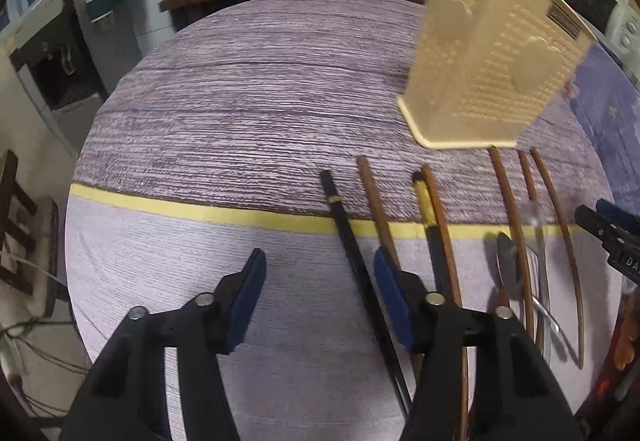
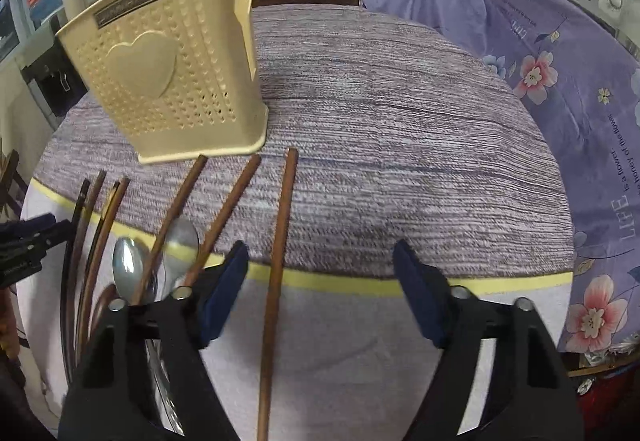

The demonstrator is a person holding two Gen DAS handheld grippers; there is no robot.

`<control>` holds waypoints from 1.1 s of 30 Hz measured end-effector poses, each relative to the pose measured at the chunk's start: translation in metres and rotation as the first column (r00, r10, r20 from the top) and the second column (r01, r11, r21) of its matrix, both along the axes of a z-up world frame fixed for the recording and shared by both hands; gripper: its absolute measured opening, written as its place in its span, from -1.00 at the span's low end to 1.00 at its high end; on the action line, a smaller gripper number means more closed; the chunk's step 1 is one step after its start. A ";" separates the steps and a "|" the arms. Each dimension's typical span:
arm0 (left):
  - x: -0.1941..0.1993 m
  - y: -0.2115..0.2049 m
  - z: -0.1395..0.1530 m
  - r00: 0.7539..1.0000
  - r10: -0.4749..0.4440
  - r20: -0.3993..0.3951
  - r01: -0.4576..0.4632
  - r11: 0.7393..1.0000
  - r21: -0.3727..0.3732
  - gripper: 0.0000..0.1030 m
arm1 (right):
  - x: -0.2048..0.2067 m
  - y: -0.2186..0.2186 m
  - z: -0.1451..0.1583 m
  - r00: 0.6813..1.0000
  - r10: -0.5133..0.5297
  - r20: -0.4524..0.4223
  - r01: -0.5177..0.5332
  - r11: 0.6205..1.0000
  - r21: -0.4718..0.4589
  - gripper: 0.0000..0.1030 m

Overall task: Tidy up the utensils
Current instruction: 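Grasp a black chopstick with the left tool while the right grasps a brown chopstick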

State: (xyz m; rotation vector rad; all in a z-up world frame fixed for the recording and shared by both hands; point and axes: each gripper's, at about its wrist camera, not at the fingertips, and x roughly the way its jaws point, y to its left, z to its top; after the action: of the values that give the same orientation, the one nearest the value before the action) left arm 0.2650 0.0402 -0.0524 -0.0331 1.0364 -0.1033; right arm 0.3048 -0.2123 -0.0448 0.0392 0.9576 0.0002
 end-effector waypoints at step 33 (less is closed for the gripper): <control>0.025 -0.014 -0.004 0.998 0.056 0.026 -0.057 0.998 0.020 -0.79 | 0.064 0.024 -0.020 1.000 -0.010 -0.002 0.010 0.999 -0.035 -0.84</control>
State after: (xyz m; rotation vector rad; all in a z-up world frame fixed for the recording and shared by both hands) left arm 0.2901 0.0257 -0.0561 -0.0418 1.0105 -0.0413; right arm 0.3690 -0.1882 -0.0648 0.0118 0.9594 -0.0256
